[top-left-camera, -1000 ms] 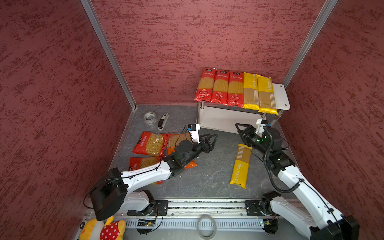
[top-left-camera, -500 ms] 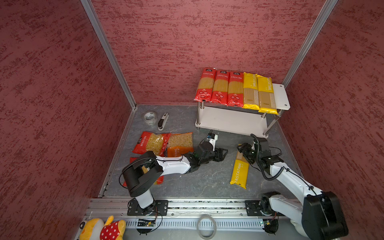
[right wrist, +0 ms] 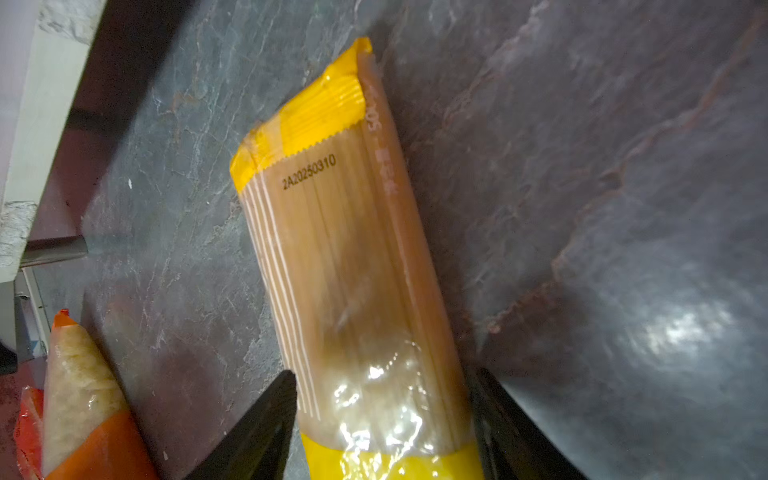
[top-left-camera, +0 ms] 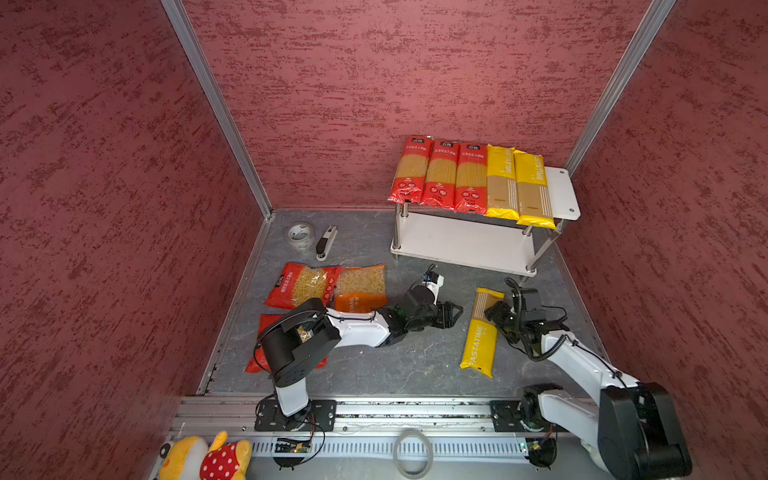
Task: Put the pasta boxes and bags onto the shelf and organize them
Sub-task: 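Lower both grippers onto the last yellow pack lying on the table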
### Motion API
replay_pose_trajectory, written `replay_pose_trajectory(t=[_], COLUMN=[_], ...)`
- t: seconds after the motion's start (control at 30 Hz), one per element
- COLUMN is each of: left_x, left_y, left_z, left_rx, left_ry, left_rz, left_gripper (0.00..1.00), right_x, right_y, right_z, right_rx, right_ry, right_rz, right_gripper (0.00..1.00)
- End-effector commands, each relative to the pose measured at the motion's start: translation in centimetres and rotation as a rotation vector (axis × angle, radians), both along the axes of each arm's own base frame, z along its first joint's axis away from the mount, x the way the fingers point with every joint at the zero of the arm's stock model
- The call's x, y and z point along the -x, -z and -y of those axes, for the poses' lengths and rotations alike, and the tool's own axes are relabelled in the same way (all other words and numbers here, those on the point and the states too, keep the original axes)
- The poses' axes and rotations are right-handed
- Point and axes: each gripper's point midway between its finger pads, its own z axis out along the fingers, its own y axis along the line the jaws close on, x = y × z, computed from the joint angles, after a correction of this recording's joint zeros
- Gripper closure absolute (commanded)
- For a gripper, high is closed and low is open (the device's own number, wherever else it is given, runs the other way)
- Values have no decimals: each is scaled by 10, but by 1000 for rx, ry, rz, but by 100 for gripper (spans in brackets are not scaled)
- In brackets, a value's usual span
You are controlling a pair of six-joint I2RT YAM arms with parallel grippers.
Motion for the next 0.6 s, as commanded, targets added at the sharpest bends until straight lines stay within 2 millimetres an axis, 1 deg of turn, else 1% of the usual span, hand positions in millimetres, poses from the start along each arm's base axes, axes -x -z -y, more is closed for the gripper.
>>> replay_pose_trajectory(t=[0.0, 0.1, 0.2, 0.23, 0.27, 0.3, 0.33, 0.4, 0.47, 0.53, 0.57], left_x=[-3, -8, -11, -11, -10, -8, -6, 3, 9, 10, 8], left_y=[-5, 0, 11, 16, 21, 26, 31, 39, 46, 42, 37], left_z=[2, -8, -24, -30, -35, -39, -41, -39, -37, -37, -40], left_rx=[25, 3, -15, -18, -21, -28, -37, -50, -61, -57, -53], left_ry=[1, -67, -144, -162, -176, -185, -190, -179, -170, -173, -184], left_rz=[6, 4, -10, -26, -49, -69, -86, -110, -130, -125, -113], left_gripper=[36, 37, 37, 37, 37, 37, 37, 37, 37, 37, 37], right_x=[-7, -21, -37, -41, -45, -46, -50, -54, -58, -60, -60], right_y=[4, 1, -2, -4, -5, -1, -2, -6, -11, -20, -26], right_z=[-13, -44, -86, -104, -120, -134, -149, -175, -191, -192, -190], right_rx=[-34, -91, -127, -153, -167, -167, -171, -175, -184, -181, -161], right_ry=[-46, -111, -175, -208, -240, -268, -300, -363, -408, -420, -430], right_rz=[21, 62, 105, 113, 119, 105, 105, 111, 111, 122, 134], right_gripper=[32, 32, 32, 32, 32, 32, 33, 33, 33, 33, 33])
